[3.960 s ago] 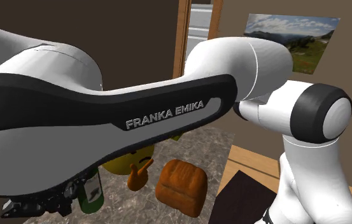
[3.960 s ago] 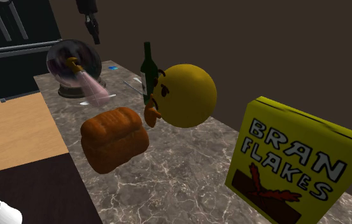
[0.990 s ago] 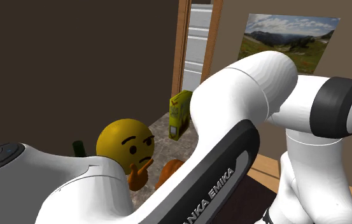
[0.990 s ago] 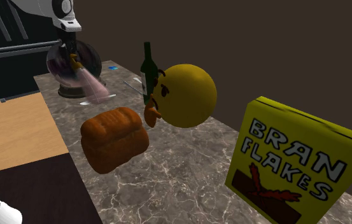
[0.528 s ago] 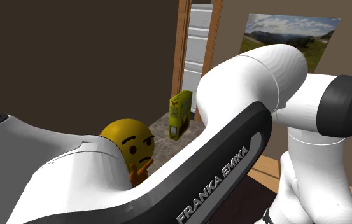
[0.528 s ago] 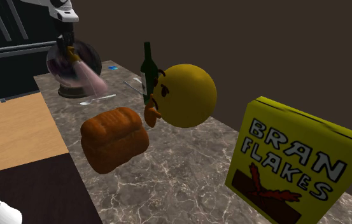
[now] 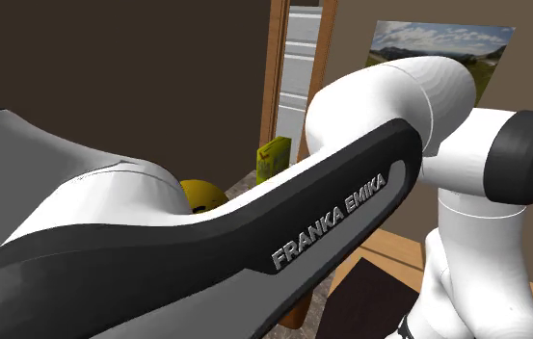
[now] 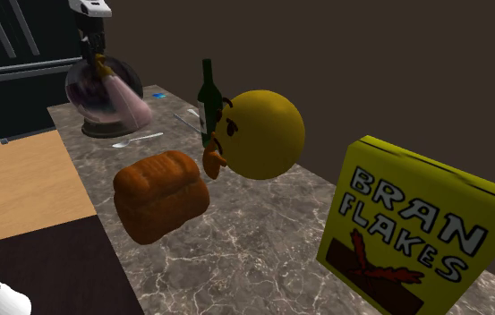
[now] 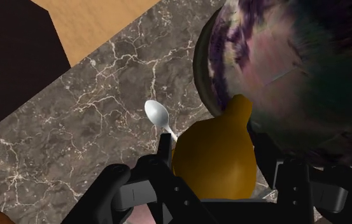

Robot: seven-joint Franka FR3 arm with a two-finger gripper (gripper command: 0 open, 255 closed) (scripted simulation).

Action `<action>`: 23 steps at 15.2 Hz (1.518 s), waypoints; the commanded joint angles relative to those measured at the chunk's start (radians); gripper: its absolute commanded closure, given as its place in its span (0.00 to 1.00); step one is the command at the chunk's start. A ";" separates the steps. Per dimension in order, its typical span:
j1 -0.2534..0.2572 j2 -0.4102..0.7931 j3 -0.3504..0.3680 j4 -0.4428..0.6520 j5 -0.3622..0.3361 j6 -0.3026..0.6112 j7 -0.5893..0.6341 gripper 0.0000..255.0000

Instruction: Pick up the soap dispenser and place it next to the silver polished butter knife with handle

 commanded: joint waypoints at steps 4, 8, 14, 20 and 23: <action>-0.106 -0.062 -0.014 -0.066 0.052 -0.004 -0.121 1.00; -0.178 -0.090 -0.034 -0.091 0.080 -0.018 -0.216 1.00; -0.272 -0.100 -0.073 -0.088 0.101 -0.051 -0.349 1.00; -0.327 -0.083 -0.104 -0.070 0.100 -0.069 -0.435 1.00; -0.327 -0.078 -0.106 -0.103 0.098 -0.032 -0.439 1.00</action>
